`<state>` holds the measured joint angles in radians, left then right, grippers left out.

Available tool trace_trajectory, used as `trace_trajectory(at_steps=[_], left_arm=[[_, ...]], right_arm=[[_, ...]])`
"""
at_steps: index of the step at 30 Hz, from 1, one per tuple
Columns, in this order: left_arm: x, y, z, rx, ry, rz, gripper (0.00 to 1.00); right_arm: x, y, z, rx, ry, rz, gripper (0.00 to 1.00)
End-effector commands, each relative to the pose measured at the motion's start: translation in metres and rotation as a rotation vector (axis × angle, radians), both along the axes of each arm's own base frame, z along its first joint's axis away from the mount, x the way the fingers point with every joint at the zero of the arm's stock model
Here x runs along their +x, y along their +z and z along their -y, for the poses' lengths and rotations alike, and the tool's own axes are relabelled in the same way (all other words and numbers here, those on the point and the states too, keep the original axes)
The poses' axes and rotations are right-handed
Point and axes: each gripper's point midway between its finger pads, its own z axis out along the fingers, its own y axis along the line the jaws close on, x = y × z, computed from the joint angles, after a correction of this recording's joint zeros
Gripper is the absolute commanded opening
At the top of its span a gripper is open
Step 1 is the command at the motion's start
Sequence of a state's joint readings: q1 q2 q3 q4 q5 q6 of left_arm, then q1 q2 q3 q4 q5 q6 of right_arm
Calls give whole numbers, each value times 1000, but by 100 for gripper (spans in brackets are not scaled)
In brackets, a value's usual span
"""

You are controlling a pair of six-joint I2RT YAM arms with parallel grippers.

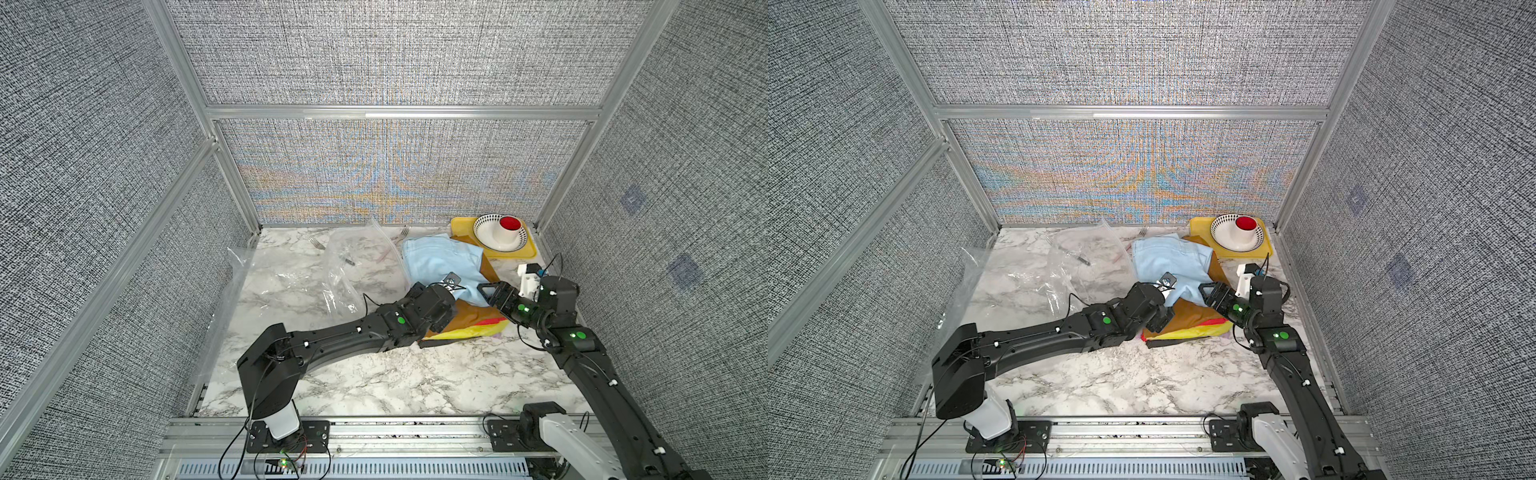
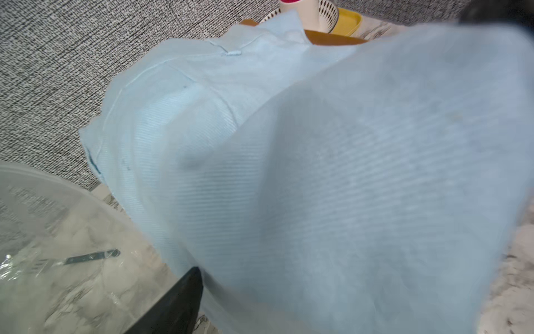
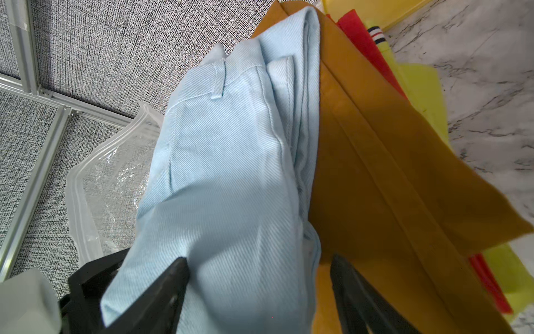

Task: Take the trousers out of the vacuum bag
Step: Place the trousers at the center of the board.

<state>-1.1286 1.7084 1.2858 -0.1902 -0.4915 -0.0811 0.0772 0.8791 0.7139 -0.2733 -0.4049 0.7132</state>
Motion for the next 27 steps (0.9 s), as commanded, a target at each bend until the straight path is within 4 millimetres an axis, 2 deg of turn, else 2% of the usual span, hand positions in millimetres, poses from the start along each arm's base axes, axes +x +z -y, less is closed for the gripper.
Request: trace_trajectory(at_steps=[1,3,5,7,9,11,16,19,22,23,27], left_arm=[[15,-5,-14,71,104,56,82],[17,-9,-15,90,116,53,79],[16,-10,-16,96,119,49,70],[15,-8,-18,99,116,49,56],[14,-6,-20,111,106,54,27],[13,-4,-23,131,96,59,19],[10,0,-34,236,52,84,13],[9,-4,-44,316,31,109,12],[8,-12,-51,380,20,115,10],[8,-16,-53,396,19,113,10],[7,-19,-57,418,16,115,9]], right_arm=[[3,5,0,43,-11,11,80],[3,5,0,61,-12,15,80],[4,3,-1,69,-9,14,79],[5,0,-4,86,4,13,76],[7,-2,-9,118,24,10,71],[10,-5,-13,138,45,0,64],[19,-6,-13,106,62,-4,62],[32,5,-3,48,30,47,73],[50,16,6,-39,16,103,82],[60,30,9,-68,19,144,84],[94,30,12,-159,58,181,86]])
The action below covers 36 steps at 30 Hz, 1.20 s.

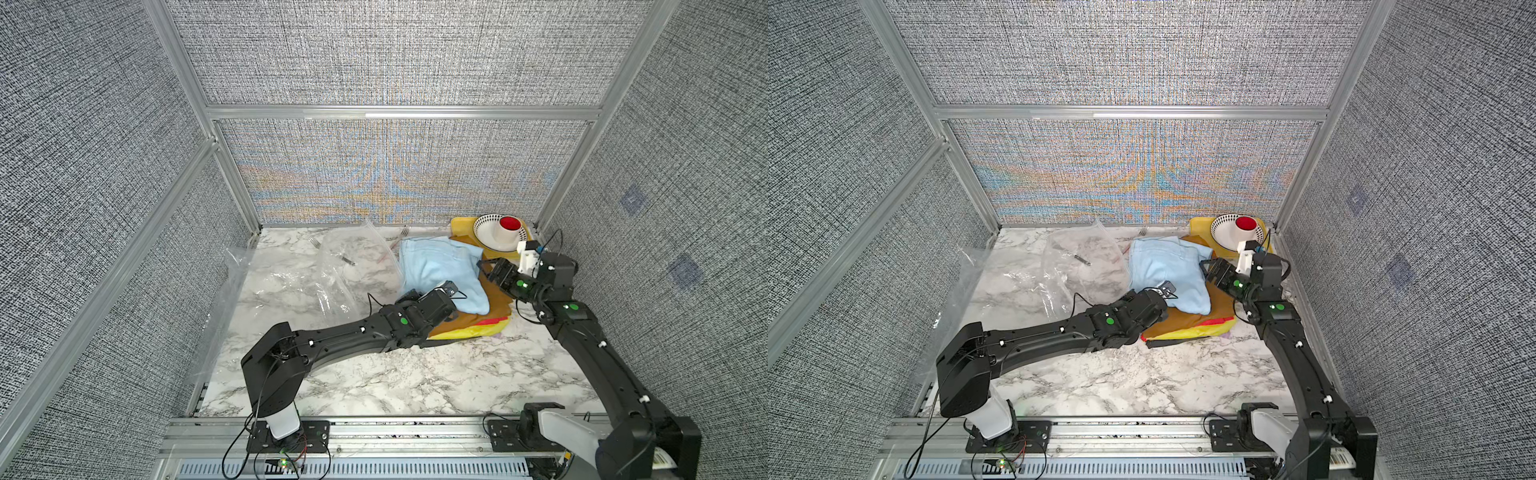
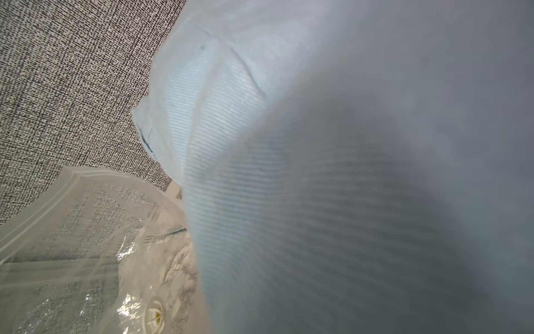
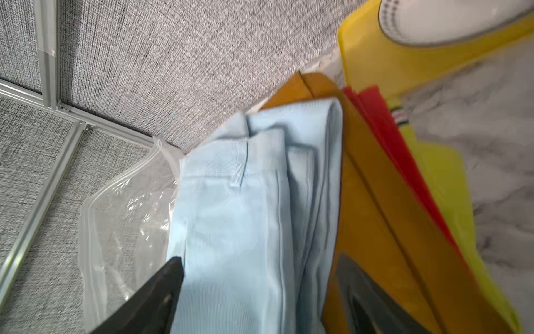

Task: Take the trousers out of the vacuum bag
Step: Place the trousers at the center of the board.

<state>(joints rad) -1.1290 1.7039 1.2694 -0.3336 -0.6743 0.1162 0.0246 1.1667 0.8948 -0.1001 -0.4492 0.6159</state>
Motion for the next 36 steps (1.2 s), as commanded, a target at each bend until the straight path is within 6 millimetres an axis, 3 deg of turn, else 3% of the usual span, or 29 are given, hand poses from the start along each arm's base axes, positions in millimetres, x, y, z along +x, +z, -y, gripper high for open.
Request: trace_trajectory(at_steps=[1,6,12,22,31,36], left_arm=[[-1,-4,-12,78,0,6,9],[-1,-3,-17,101,-3,20,8],[-2,-5,-19,116,-12,18,8],[1,-10,-14,145,-23,23,7],[2,-9,-15,149,-19,32,7],[1,-9,-17,153,-18,31,7]], right_arm=[[29,0,5,-128,35,72,86],[73,-16,11,-195,61,74,84],[103,-33,16,-180,101,54,77],[104,-33,2,-128,193,68,57],[98,-46,0,-135,224,36,54],[94,-50,-3,-139,252,31,36]])
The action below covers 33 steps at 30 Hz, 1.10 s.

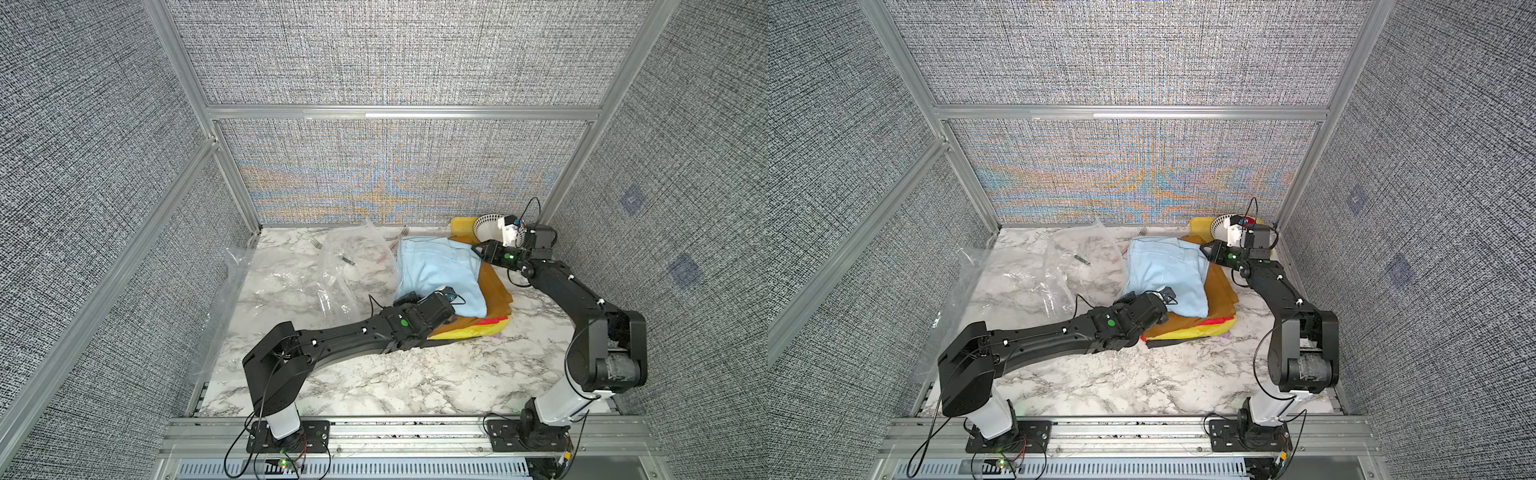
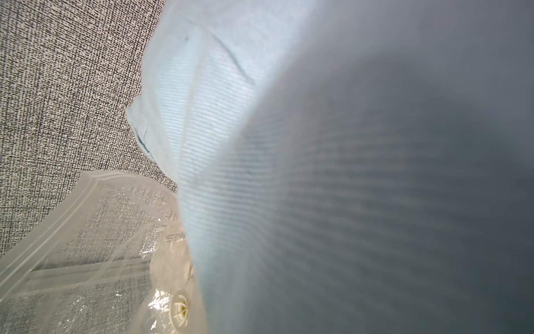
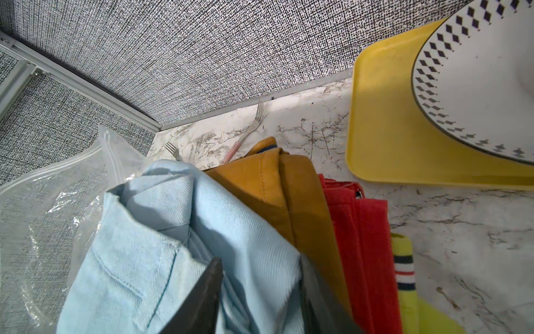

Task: Take the trousers out of the vacuum bag
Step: Place the trousers at the center of the board.

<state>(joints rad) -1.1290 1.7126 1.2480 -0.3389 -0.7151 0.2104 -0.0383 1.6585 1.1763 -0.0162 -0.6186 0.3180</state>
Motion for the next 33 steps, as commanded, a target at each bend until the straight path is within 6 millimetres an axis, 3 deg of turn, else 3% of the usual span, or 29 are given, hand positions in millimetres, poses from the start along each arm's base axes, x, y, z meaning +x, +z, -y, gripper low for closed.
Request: trace_trajectory(at_steps=[1,7,10,17,23,33], left_arm=[[0,0,-8,33,11,3,7],[-1,1,-9,36,9,5,6],[-2,3,-9,32,6,3,6],[-6,15,-5,16,-20,-13,4],[-10,21,8,29,-51,-8,4],[-14,25,51,73,-78,7,3]], right_arm=[[-4,-2,-5,-6,45,0,30],[-3,-6,-2,-32,35,-10,11],[-1,1,-1,-42,34,3,0],[16,50,1,-60,24,105,0],[40,77,3,-62,17,148,0],[68,77,9,-62,5,138,0]])
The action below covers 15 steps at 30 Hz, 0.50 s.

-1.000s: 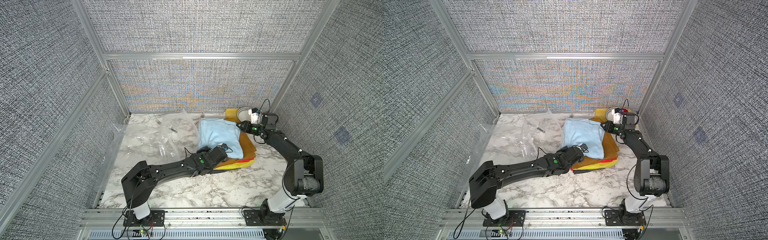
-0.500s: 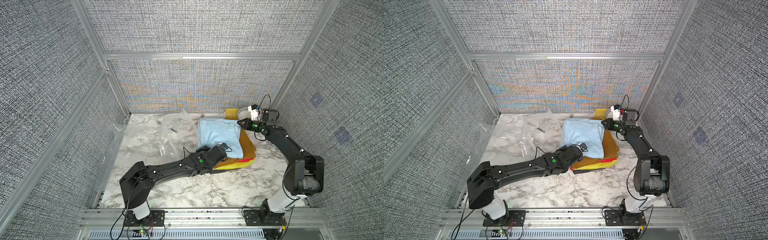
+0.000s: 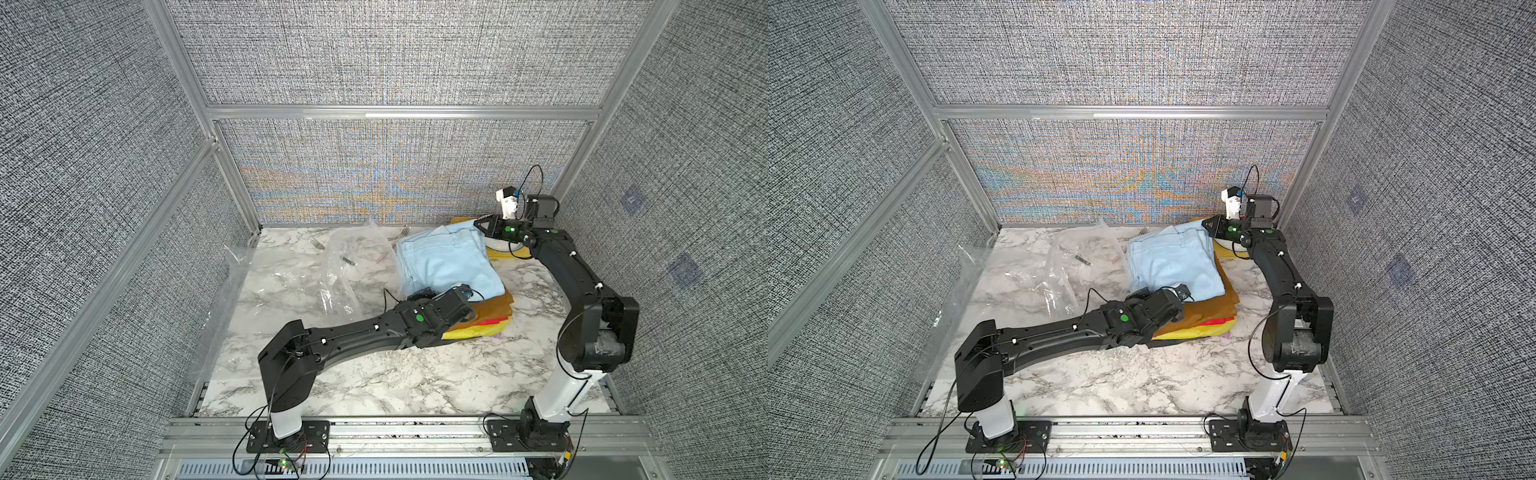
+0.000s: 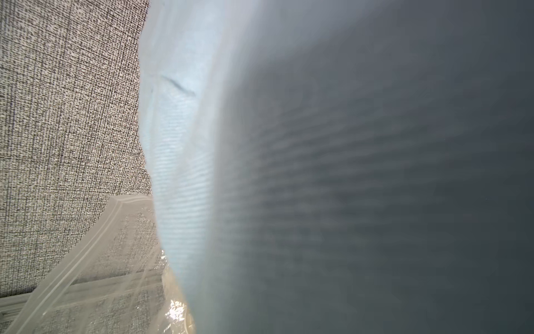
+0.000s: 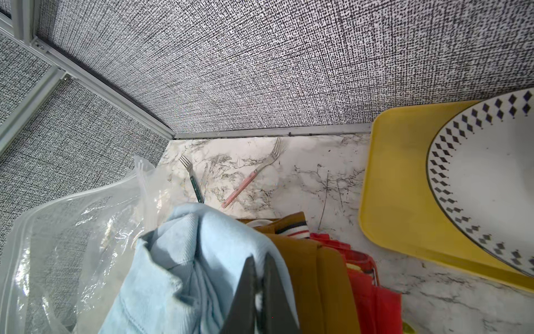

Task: Take the trousers out of the vacuum bag
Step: Place the trousers at the center of the board.

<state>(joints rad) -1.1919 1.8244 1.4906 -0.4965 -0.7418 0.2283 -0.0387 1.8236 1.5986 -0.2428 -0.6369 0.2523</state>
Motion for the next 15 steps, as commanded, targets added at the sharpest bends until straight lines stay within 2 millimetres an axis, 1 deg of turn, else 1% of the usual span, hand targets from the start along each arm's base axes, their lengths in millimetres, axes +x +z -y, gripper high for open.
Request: trace_trajectory(at_steps=[1,5,8,11,15], left_arm=[[-6,-1,14,37,-23,-1,2],[-9,-4,25,66,-20,-8,1],[-13,-2,28,69,-13,-8,1],[-13,5,24,89,9,9,0],[-9,13,16,137,31,57,0]], right_arm=[[17,13,11,-20,-38,72,0],[24,10,15,-15,-38,66,0],[24,7,19,-3,-38,56,0],[22,5,21,1,-33,60,0],[22,5,22,15,-29,62,0]])
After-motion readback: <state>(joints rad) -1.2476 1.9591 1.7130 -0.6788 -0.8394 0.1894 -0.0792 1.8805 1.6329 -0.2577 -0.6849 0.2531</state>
